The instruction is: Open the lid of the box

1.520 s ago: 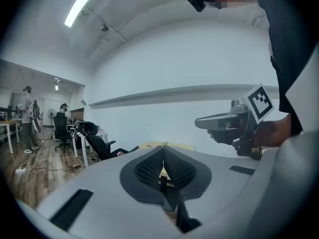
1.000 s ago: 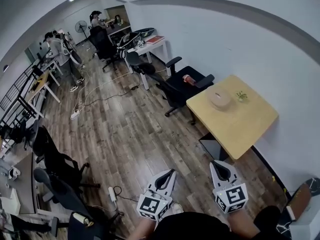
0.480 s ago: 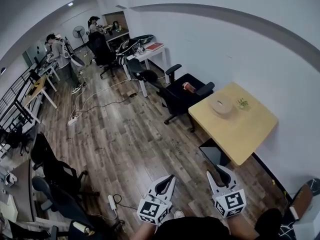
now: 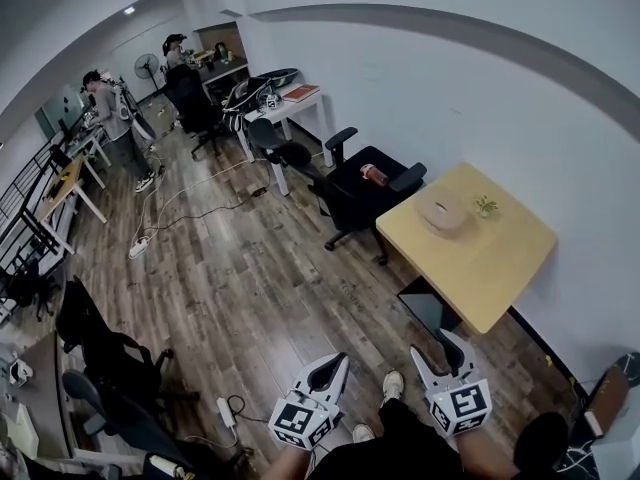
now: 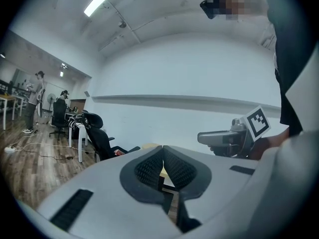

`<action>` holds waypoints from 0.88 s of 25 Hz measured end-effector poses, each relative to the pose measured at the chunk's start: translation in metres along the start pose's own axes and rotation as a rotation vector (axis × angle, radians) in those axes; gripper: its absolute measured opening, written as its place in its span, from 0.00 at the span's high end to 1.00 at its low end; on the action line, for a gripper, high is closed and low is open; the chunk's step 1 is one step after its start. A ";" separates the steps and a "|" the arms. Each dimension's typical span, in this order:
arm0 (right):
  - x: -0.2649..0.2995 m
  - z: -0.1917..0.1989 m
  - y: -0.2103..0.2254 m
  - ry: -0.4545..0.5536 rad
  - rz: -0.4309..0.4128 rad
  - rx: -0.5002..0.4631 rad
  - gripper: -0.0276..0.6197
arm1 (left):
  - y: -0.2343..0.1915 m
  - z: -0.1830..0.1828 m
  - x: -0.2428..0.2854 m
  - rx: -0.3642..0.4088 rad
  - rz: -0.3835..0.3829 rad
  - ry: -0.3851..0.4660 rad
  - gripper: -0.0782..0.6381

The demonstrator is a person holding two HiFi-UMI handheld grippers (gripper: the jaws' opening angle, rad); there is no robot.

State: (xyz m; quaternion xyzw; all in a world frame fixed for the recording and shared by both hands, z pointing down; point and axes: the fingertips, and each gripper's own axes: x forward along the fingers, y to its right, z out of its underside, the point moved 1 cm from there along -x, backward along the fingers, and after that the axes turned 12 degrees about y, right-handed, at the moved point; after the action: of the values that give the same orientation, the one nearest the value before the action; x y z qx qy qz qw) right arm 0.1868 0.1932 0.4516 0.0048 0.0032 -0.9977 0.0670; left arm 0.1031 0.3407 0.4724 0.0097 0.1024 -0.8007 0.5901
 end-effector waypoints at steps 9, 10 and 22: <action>0.057 -0.005 0.039 0.082 0.062 0.041 0.53 | -0.038 0.009 0.051 -0.004 0.031 0.001 0.86; 0.066 -0.005 0.043 0.084 0.063 0.047 0.53 | -0.042 0.010 0.059 0.000 0.036 -0.004 0.86; 0.139 -0.017 0.118 0.093 0.057 0.036 0.53 | -0.074 0.007 0.163 0.020 0.065 -0.009 0.86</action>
State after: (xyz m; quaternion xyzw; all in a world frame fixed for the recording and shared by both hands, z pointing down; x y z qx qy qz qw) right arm 0.0650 0.0575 0.4328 0.0524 -0.0117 -0.9940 0.0948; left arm -0.0153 0.2069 0.4681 0.0154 0.0912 -0.7821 0.6163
